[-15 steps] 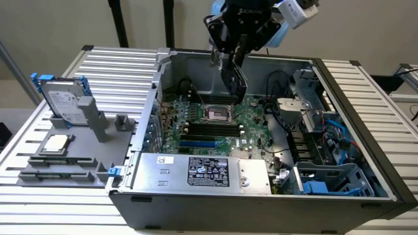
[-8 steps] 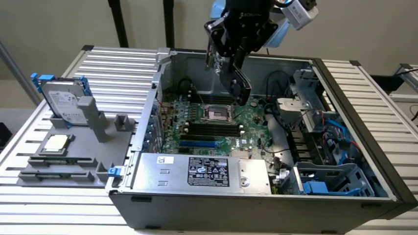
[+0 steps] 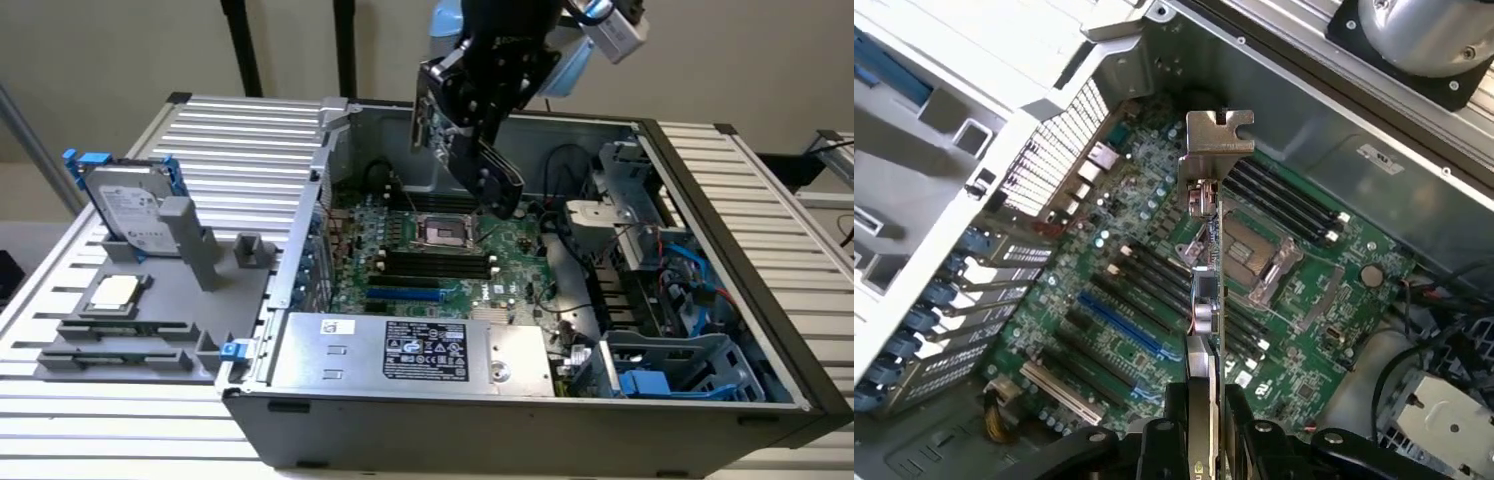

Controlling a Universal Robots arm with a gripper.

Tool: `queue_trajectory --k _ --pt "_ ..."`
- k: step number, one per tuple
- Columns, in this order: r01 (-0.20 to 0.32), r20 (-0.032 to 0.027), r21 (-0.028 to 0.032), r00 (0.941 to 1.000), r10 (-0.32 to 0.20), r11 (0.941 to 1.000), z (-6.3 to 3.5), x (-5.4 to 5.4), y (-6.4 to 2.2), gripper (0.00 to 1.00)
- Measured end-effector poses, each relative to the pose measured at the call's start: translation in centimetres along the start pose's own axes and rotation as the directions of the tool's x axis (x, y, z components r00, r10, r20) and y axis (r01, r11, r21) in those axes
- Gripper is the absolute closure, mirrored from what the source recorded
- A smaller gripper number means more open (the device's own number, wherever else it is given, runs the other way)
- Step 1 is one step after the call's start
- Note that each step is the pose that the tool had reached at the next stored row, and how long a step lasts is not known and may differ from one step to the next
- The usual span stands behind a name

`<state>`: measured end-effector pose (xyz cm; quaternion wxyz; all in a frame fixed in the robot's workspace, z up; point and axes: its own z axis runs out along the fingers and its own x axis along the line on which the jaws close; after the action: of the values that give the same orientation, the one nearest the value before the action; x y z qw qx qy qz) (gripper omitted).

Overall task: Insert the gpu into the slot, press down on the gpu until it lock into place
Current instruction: 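Insert the gpu into the slot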

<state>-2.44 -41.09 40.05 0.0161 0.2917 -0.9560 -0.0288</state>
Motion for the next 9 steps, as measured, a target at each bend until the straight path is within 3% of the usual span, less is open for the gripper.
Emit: queue_trajectory --k 4,6,9 --pt "0.071 0.0025 -0.0025 0.9974 -0.071 0.9974 0.22 0.0 -0.01 0.74" --pt "0.104 0.0063 -0.0076 0.9945 -0.104 0.9945 0.27 0.0 -0.02 0.74" --pt "0.147 0.0175 -0.0192 0.989 -0.147 0.9889 0.34 0.0 -0.02 0.74"
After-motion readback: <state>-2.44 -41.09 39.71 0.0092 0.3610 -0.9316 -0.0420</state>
